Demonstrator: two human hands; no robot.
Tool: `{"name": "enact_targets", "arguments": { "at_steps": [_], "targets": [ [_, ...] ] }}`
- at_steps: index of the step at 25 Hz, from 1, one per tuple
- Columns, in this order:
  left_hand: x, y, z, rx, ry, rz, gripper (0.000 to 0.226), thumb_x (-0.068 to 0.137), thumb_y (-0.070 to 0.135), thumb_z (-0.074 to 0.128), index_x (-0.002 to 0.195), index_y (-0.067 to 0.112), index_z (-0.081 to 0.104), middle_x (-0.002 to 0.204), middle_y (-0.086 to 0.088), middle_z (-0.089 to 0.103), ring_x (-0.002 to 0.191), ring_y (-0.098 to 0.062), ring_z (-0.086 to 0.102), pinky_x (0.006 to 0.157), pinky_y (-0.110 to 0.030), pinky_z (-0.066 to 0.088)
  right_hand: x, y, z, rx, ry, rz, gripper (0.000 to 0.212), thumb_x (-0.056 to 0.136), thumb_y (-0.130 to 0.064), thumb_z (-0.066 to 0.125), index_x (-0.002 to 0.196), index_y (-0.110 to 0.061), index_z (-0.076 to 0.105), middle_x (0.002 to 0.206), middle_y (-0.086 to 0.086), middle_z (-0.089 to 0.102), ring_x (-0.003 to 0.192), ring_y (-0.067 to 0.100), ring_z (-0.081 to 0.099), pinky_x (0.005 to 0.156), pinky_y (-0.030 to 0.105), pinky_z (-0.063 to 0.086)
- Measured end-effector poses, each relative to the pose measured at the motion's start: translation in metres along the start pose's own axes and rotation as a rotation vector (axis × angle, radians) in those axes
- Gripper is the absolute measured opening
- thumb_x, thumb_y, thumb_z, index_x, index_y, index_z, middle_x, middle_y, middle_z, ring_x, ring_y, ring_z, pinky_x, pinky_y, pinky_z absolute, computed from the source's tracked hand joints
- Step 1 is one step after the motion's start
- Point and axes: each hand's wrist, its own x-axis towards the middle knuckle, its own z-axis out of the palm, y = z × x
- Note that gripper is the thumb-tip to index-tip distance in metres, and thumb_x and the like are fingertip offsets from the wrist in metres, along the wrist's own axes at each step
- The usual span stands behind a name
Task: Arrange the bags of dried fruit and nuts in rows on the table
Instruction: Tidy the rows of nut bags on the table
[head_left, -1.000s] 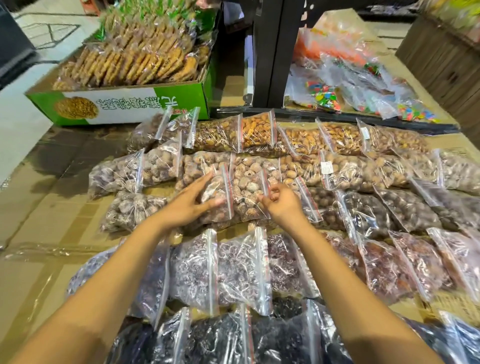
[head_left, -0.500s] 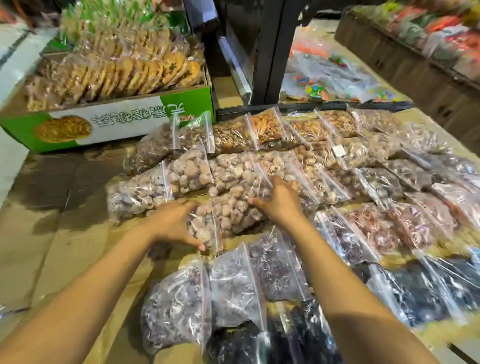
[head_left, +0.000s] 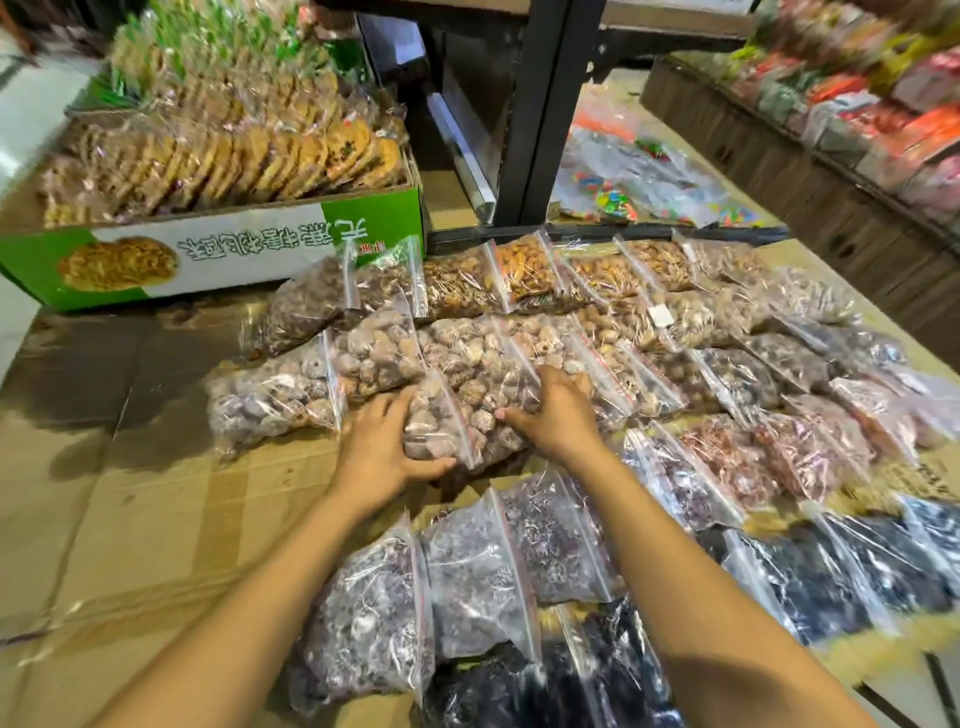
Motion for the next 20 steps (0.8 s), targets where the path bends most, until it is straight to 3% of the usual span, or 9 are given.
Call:
{"name": "enact_targets", "arguments": {
  "at_steps": [2, 3, 6, 9, 12, 14, 17, 18, 20],
  "targets": [
    [-0.003, 0.003, 0.002, -0.120, 0.082, -0.046, 0.105, 0.059, 0.060, 0.078, 0.147, 0.026, 0.032, 0.125, 0.003, 0.044, 0.118, -0.021, 0.043, 0.100, -0.039, 0.039, -0.001, 0.001, 0.002, 0.013, -0.007, 0.007, 0.076, 0.078, -0.031, 0.071, 0.142, -0.020, 0.033, 0.138, 0.005, 0.048, 0.085, 0.008, 0.058, 0.096, 0.043, 0.051],
    [-0.004, 0.003, 0.003, -0.226, 0.110, -0.038, 0.104, 0.059, 0.056, 0.080, 0.146, 0.025, 0.034, 0.124, 0.005, 0.042, 0.118, -0.019, 0.043, 0.100, -0.037, 0.040, 0.001, 0.002, 0.004, 0.002, -0.006, 0.004, 0.077, 0.077, -0.034, 0.072, 0.142, -0.020, 0.033, 0.139, 0.005, 0.048, 0.100, 0.016, 0.060, 0.098, 0.046, 0.049],
    [-0.003, 0.010, 0.004, -0.259, 0.069, -0.058, 0.109, 0.057, 0.051, 0.082, 0.148, 0.027, 0.028, 0.133, 0.006, 0.038, 0.124, -0.014, 0.036, 0.104, -0.033, 0.035, 0.008, 0.006, 0.011, -0.087, -0.006, 0.011, 0.078, 0.073, -0.044, 0.072, 0.139, -0.021, 0.036, 0.140, 0.004, 0.046, 0.133, 0.030, 0.040, 0.106, 0.052, 0.040],
    [0.002, 0.018, -0.001, -0.052, -0.061, -0.049, 0.115, 0.059, 0.060, 0.078, 0.151, 0.027, 0.018, 0.148, 0.003, 0.032, 0.134, -0.018, 0.031, 0.112, -0.037, 0.030, 0.013, 0.008, 0.011, -0.098, -0.022, 0.034, 0.075, 0.071, -0.045, 0.072, 0.135, -0.023, 0.039, 0.136, 0.003, 0.047, 0.130, 0.030, 0.044, 0.102, 0.050, 0.045],
    [0.000, 0.003, -0.020, -0.042, -0.172, 0.036, 0.112, 0.061, 0.064, 0.071, 0.151, 0.033, 0.013, 0.152, 0.006, 0.024, 0.138, -0.012, 0.023, 0.113, -0.038, 0.026, 0.017, 0.000, 0.004, -0.179, -0.098, 0.070, 0.073, 0.073, -0.041, 0.074, 0.134, -0.018, 0.040, 0.131, 0.006, 0.052, 0.119, 0.028, 0.055, 0.095, 0.047, 0.051],
    [-0.003, -0.013, -0.035, -0.117, -0.035, 0.029, 0.100, 0.066, 0.061, 0.065, 0.150, 0.033, 0.017, 0.151, 0.007, 0.025, 0.134, -0.005, 0.022, 0.109, -0.036, 0.027, 0.020, -0.013, -0.002, -0.288, -0.168, 0.123, 0.077, 0.074, -0.038, 0.075, 0.135, -0.014, 0.036, 0.126, 0.008, 0.055, 0.115, 0.029, 0.057, 0.093, 0.046, 0.052],
    [0.014, -0.061, -0.067, -0.055, 0.264, -0.048, 0.103, 0.066, 0.065, 0.063, 0.150, 0.021, 0.023, 0.153, -0.006, 0.028, 0.139, -0.020, 0.026, 0.113, -0.044, 0.024, 0.020, -0.052, -0.001, -0.420, -0.107, 0.025, 0.078, 0.080, -0.042, 0.068, 0.141, -0.014, 0.029, 0.139, 0.014, 0.043, 0.132, 0.033, 0.037, 0.109, 0.047, 0.036],
    [0.024, -0.084, -0.078, 0.039, 0.247, -0.078, 0.109, 0.064, 0.071, 0.062, 0.150, 0.017, 0.023, 0.155, -0.009, 0.027, 0.142, -0.026, 0.024, 0.116, -0.047, 0.021, 0.024, -0.069, 0.005, -0.420, -0.041, -0.062, 0.076, 0.084, -0.044, 0.064, 0.143, -0.012, 0.029, 0.142, 0.013, 0.041, 0.135, 0.032, 0.033, 0.111, 0.046, 0.030],
    [0.044, -0.121, -0.096, 0.267, 0.092, -0.116, 0.122, 0.055, 0.091, 0.048, 0.148, 0.014, 0.029, 0.149, -0.015, 0.039, 0.136, -0.033, 0.034, 0.113, -0.050, 0.028, 0.040, -0.100, 0.028, -0.273, -0.031, -0.157, 0.071, 0.087, -0.046, 0.059, 0.142, -0.010, 0.032, 0.138, 0.012, 0.046, 0.131, 0.030, 0.039, 0.108, 0.044, 0.034]
  ]
}}
